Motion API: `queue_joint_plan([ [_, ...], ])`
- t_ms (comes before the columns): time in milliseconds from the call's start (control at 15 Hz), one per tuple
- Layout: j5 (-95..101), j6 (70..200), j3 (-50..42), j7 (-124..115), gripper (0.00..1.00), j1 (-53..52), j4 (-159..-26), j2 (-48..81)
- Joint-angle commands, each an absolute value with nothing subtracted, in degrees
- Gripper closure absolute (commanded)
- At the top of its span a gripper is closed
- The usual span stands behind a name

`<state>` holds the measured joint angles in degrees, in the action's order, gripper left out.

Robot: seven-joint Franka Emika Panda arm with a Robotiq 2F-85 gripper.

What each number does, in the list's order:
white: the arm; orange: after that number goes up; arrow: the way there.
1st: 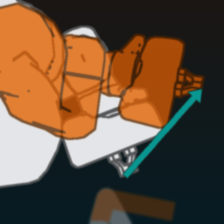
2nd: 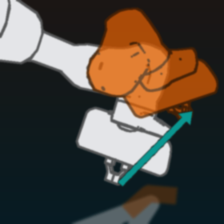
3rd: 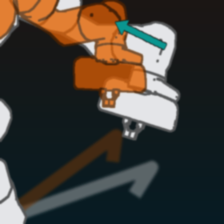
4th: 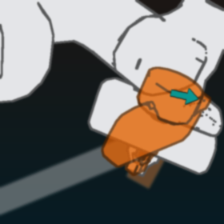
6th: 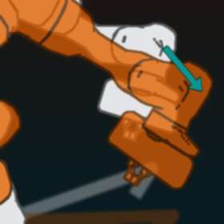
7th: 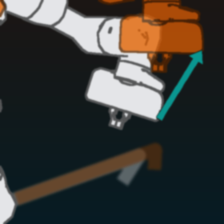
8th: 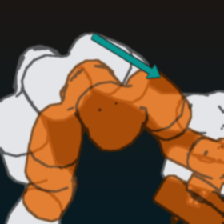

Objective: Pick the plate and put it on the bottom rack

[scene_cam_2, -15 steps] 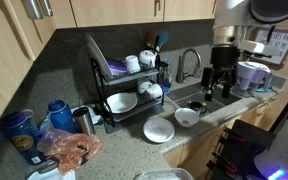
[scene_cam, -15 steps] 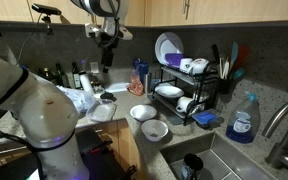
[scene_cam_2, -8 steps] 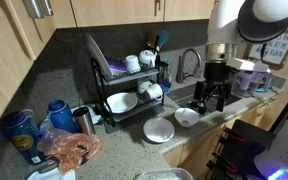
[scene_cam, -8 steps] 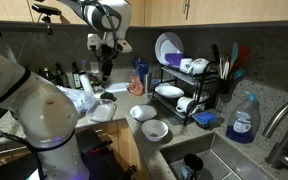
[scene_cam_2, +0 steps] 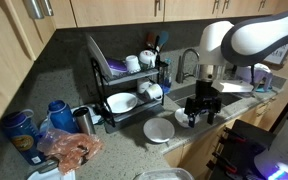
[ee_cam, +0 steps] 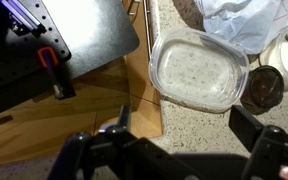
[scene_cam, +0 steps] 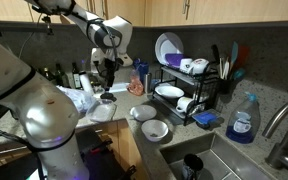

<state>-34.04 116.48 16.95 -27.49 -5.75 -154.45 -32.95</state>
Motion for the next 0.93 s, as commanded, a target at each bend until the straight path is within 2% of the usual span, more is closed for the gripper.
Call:
queue_joint_plan([
  [0, -33.4, 116.8, 15.8, -28.0, 0.00, -6.9, -154.5, -32.6],
  [333, -34.2, 118.7, 16.1, -28.1, 0.00, -7.0, -154.9, -31.8],
  [867, -42.4, 147.1, 18.4, -38.6, 0.00, -7.2, -159.4, -24.7],
])
